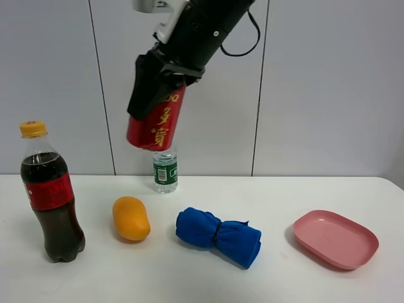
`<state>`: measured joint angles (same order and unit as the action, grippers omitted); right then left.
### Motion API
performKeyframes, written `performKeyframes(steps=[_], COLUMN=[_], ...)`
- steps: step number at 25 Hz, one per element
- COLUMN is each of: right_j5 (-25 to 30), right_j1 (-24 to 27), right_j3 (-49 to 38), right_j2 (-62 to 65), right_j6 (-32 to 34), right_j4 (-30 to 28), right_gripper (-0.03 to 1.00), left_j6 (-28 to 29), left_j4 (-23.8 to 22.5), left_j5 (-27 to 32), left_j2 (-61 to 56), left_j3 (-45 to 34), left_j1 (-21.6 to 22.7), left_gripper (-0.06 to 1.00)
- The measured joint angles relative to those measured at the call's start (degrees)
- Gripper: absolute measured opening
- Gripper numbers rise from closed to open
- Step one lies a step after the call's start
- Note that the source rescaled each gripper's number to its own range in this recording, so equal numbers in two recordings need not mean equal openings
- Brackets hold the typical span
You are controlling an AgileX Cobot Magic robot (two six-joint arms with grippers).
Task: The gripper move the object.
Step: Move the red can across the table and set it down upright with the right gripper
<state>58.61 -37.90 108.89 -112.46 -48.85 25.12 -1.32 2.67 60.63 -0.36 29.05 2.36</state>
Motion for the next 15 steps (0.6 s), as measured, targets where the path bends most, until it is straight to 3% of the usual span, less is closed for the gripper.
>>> performKeyframes(steps=[6,15], right_j5=[1.92,2.59], right_j1=[-5.65,-7.51], right_j3=[0.00,0.00], right_j2=[-6.33,-13.91], right_j6=[-0.54,-0.61], right_j4=[-0.33,-7.07], right_gripper=[0.00,0.00], left_j6=[0.00,0.00], left_j4=[0.00,0.00], left_j5=[0.00,0.00], left_j2=[0.00,0.00], left_j3=[0.00,0.00], left_j1=[0.00,0.00], left_gripper=[1.00,1.00])
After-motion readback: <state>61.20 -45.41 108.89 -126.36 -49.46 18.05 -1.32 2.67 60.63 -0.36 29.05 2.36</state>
